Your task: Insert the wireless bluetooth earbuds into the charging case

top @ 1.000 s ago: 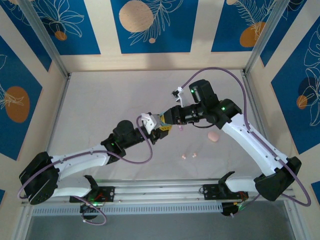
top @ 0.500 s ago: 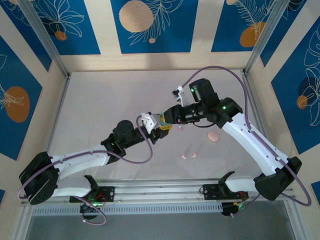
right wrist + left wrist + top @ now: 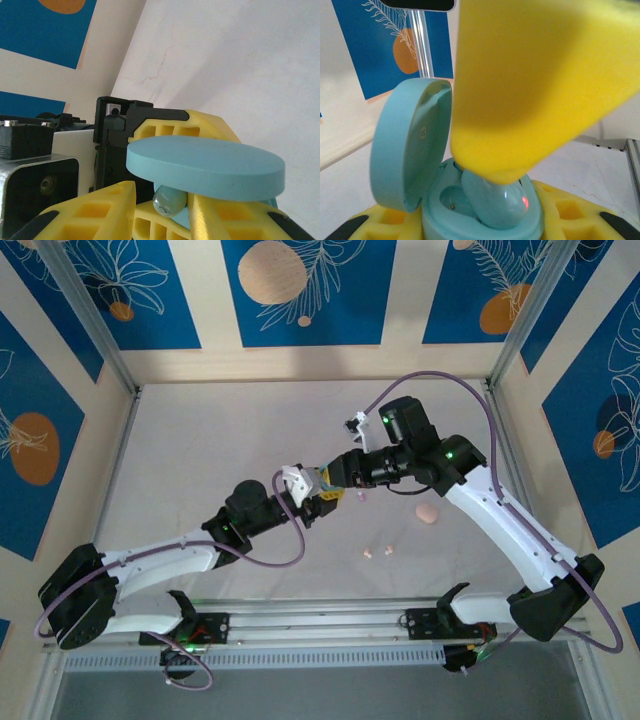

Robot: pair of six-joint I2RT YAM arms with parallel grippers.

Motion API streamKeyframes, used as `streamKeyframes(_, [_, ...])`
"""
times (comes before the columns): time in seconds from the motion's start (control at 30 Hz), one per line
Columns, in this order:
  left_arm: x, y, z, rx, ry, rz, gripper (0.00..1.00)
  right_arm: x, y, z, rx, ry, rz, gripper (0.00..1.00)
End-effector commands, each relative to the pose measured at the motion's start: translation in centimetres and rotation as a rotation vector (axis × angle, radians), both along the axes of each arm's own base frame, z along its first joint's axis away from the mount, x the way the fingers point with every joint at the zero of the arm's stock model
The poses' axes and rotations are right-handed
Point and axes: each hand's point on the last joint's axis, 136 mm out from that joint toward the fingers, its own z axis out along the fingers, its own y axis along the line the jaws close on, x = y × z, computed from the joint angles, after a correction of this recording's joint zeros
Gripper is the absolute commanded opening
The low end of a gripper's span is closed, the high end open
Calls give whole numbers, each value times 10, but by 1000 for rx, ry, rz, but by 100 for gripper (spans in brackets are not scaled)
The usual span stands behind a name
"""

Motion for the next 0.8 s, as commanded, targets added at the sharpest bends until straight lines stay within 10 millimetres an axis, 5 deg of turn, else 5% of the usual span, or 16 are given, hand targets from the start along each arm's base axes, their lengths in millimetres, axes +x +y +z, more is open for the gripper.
streamKeyframes(0.0, [-4, -2, 38, -88, -61, -6, 31, -8, -4, 14, 21, -16, -2, 34])
streamKeyframes(0.53, [-6, 1, 38, -91, -60, -7, 31, -11, -5, 31, 89, -69, 5, 35])
streamKeyframes(0.77, [-16, -1, 38, -99, -70, -58, 31, -3, -24, 47, 135, -159, -93, 28])
